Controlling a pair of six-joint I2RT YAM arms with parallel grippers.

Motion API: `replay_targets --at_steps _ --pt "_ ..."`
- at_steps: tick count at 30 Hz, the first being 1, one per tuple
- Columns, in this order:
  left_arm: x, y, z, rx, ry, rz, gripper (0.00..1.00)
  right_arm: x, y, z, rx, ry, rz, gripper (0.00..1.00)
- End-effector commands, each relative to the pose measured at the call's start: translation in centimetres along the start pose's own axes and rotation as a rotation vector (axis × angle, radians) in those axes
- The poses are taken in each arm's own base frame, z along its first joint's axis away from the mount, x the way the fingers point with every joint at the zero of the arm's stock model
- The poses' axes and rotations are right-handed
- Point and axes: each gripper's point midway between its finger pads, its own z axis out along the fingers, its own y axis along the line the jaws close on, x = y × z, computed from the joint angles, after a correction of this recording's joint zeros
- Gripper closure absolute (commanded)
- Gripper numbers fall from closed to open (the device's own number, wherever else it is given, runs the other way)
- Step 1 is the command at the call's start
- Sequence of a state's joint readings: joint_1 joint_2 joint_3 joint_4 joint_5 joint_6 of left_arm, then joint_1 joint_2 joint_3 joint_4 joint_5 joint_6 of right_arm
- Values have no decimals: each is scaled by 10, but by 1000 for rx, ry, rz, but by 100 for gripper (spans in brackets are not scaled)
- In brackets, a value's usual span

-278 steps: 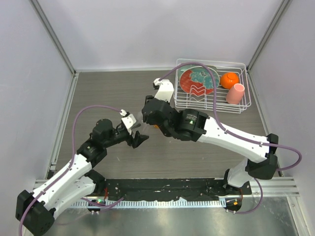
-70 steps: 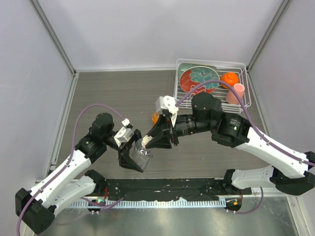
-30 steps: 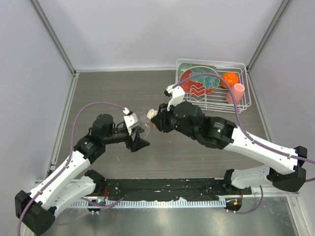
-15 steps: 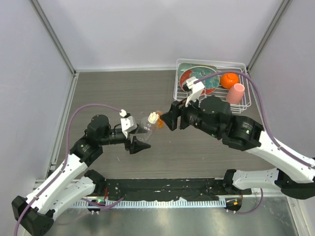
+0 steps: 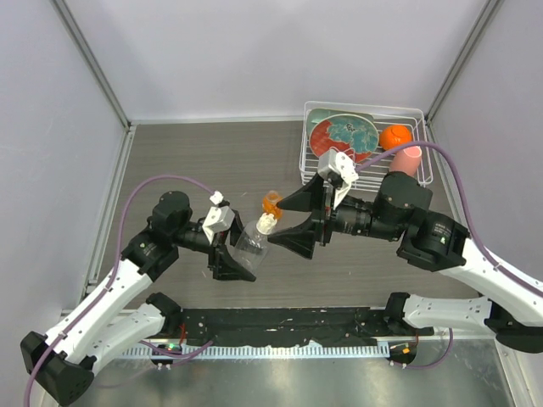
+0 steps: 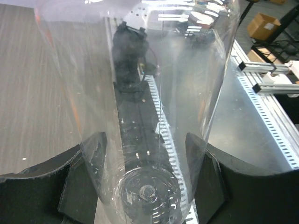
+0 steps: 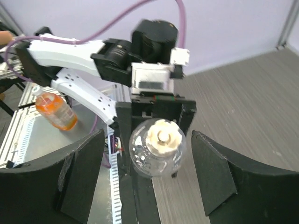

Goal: Screw on the bottle caps

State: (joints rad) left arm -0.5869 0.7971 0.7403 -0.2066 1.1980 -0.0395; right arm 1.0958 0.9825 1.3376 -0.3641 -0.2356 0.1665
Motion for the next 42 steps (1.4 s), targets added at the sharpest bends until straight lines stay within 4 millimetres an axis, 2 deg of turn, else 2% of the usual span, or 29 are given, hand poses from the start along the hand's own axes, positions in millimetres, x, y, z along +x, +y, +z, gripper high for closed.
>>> replay_targets --at_steps 1,6,11,14,21,28,31,35,39,42 --pt "-16 -18 -1 91 -22 21 100 -38 28 -4 -153 -128 -106 20" --pt "-18 -25 -1 133 -24 1 100 -27 25 14 -171 -86 -128 20" --pt "-19 -44 -5 240 -18 15 100 -31 30 18 -208 -106 -157 21" --pt "-21 -45 -5 244 -20 25 100 -31 33 19 -228 -114 -156 23" --pt "-22 -40 -3 225 -29 50 100 -14 35 27 -260 -86 -115 38" --pt "-24 -42 -4 227 -32 56 100 -12 37 26 -278 -127 -103 39" --pt "-24 -41 -4 218 -34 58 100 -11 38 26 -286 -125 -99 43" --pt "-24 -40 -4 212 -36 60 100 -9 41 26 -302 -121 -90 56" --pt "-22 -40 -4 209 -37 63 100 -5 41 24 -304 -125 -77 53" --pt "-22 -39 -4 200 -39 65 100 -11 42 24 -307 -154 -84 52"
